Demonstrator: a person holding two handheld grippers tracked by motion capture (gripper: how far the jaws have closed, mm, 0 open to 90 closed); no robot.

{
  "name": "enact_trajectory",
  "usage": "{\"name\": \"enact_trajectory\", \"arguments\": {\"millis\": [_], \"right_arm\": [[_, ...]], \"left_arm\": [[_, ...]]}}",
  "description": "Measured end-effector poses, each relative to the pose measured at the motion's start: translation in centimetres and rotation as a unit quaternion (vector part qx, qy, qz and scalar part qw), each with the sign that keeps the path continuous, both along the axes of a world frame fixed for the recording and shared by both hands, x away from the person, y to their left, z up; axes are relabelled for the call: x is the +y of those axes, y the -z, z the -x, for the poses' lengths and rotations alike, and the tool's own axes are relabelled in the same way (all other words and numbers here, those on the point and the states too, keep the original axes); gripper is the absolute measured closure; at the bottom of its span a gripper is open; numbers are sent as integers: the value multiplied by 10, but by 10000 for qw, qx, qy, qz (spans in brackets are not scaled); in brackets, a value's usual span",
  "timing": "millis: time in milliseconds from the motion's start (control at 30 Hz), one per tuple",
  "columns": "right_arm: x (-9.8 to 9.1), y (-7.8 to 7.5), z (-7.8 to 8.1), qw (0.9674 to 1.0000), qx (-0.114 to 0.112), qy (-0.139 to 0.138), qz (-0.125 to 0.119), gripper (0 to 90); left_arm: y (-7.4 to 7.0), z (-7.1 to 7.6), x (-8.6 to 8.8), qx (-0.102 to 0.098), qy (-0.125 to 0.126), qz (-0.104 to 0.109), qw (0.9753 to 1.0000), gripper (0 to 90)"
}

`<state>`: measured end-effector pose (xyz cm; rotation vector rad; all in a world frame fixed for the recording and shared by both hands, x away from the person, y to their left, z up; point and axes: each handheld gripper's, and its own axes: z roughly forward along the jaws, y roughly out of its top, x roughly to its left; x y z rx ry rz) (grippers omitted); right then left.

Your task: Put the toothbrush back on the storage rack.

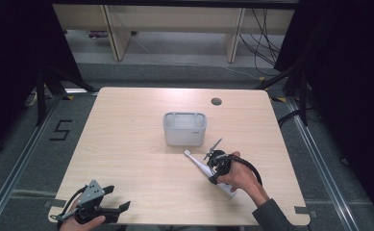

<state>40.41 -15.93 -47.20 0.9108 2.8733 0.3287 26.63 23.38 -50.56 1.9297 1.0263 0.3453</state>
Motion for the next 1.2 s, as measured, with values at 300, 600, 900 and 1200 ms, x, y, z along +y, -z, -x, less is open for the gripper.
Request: {"name": "enact_trajectory", "arguments": {"millis": [300,600,900,1200], "right_arm": [[7,3,-6,9995,248,145,148,560],[17,2,-9,9979,513,-46,399,621],[24,4,-13,9953,661,-29,702,659],[31,4,-20,9904,815,-279,1079,663]], "left_arm": [[0,0,0,-8,19,23,10000,150],[-1,0,1,-16,34,7,10000,150],[-1,0,1,-2,-15,105,9999,150],[-1,0,1,-17,4,42,10000,150]]}}
